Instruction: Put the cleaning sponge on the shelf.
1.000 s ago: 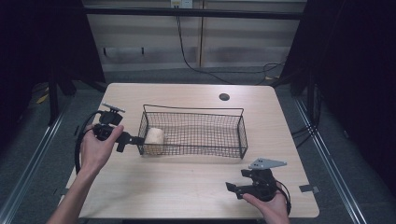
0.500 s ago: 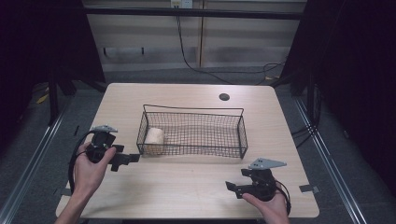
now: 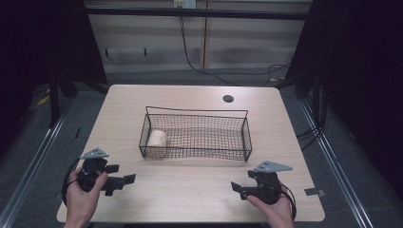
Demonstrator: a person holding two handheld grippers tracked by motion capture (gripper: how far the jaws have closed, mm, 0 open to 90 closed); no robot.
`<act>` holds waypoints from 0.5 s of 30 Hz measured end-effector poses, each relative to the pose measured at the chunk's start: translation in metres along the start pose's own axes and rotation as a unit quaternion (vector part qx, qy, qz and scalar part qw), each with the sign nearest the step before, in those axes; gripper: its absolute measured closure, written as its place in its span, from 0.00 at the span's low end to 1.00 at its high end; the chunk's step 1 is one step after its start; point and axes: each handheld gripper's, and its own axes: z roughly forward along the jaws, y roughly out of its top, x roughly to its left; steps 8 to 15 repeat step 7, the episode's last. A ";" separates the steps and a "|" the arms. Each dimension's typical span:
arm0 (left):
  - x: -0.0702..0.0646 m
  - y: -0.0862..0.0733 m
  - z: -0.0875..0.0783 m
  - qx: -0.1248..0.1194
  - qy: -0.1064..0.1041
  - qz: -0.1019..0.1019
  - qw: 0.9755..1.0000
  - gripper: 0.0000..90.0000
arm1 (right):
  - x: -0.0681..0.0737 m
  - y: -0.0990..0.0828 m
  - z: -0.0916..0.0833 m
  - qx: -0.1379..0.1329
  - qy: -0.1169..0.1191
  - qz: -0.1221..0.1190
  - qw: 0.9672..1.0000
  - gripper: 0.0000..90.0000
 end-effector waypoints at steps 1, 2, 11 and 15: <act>0.001 -0.007 0.000 0.000 -0.003 0.003 1.000 0.20 | 0.000 0.000 0.001 0.001 0.000 0.002 1.000 0.22; 0.002 -0.014 0.001 -0.001 -0.004 0.002 1.000 0.20 | 0.000 -0.001 0.003 0.003 -0.003 0.001 1.000 0.22; 0.007 -0.029 0.006 0.010 0.001 -0.005 1.000 0.20 | 0.000 -0.002 0.016 0.027 -0.017 0.000 0.999 0.23; 0.007 -0.029 0.006 0.010 0.001 -0.005 1.000 0.20 | 0.000 -0.002 0.016 0.027 -0.017 0.000 0.999 0.23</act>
